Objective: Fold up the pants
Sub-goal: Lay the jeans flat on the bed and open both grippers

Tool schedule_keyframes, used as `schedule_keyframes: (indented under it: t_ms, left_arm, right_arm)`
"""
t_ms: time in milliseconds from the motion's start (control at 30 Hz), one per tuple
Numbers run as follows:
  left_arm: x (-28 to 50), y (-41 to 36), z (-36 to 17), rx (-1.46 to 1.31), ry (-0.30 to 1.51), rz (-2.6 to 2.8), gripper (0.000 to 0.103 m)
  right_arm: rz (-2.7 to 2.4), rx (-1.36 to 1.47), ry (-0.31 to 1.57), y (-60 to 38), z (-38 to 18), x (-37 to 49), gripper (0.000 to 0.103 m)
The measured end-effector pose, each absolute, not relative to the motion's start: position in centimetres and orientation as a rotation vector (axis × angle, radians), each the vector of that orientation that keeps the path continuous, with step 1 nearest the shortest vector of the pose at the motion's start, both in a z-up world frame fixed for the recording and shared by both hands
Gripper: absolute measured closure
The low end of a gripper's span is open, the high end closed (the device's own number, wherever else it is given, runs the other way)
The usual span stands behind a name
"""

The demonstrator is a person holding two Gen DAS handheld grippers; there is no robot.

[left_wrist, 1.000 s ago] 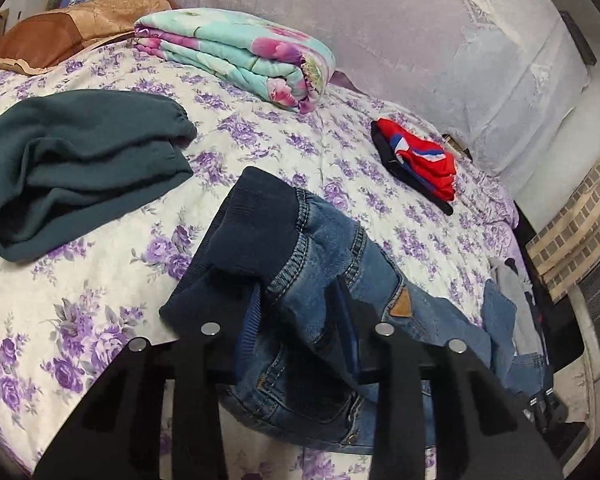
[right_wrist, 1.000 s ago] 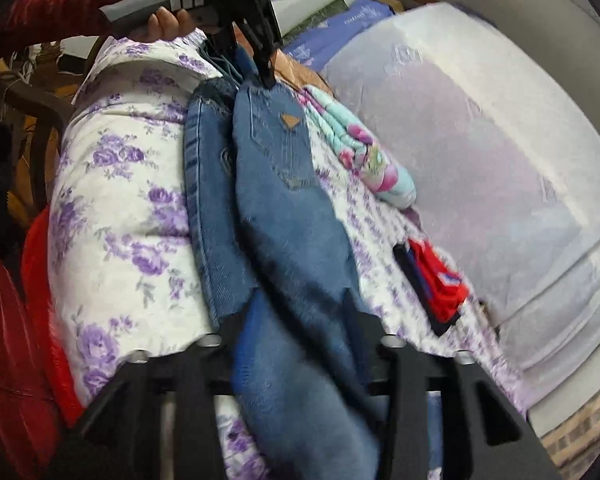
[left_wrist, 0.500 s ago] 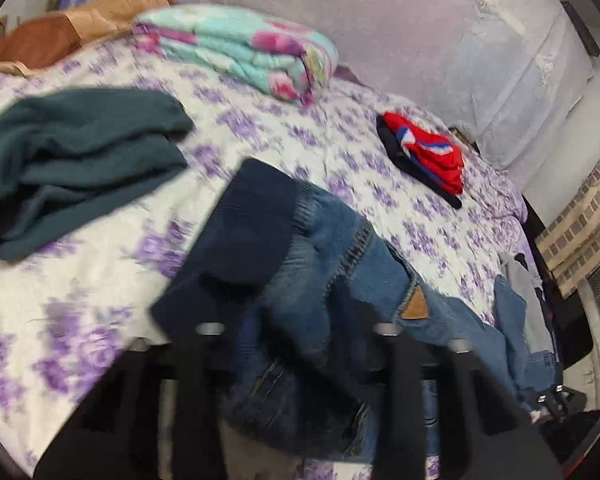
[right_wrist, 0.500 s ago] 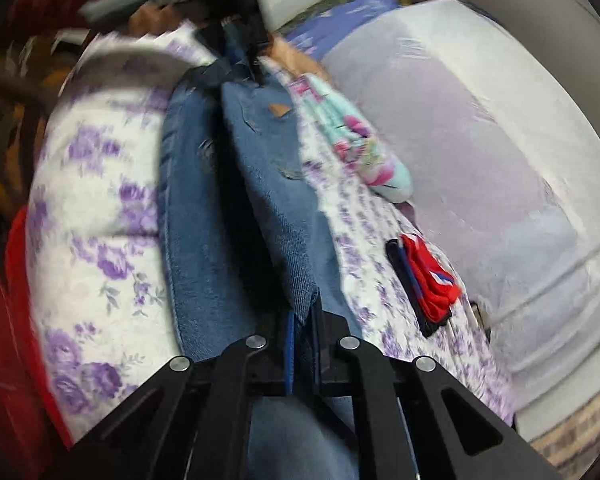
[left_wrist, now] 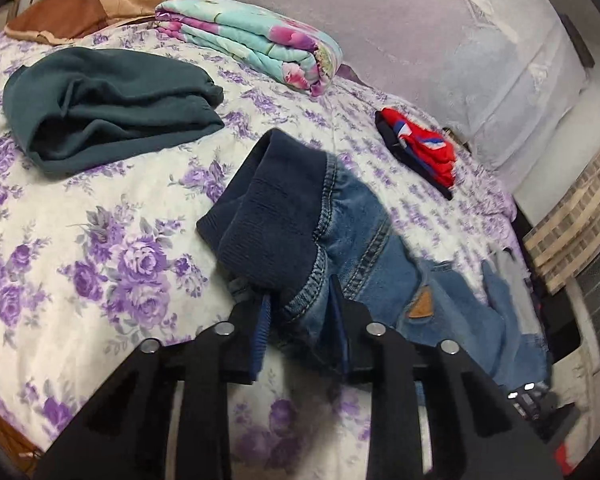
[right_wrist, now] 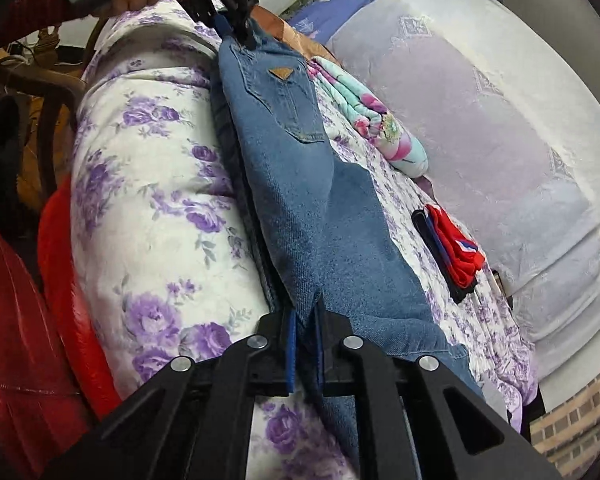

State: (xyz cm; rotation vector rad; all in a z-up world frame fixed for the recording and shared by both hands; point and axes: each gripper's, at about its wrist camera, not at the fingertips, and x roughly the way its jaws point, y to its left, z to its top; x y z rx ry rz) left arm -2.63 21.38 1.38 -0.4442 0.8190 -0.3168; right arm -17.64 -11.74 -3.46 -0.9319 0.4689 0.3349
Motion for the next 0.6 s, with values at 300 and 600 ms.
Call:
schedule_keyframes:
  t_ms: [300,600]
  left_arm:
    - [-5.8,15.5,6.1,-0.241,0.724,-0.4,0.019]
    - [-5.1,6.7,-1.1,0.182,0.61,-0.249,0.004]
  right_arm:
    - [0.315,-0.875,0.47,-11.8,-3.5,-17.5,0.092]
    - [0.307,-0.355,0.597,-19.7,5.6,-14.7,0.035]
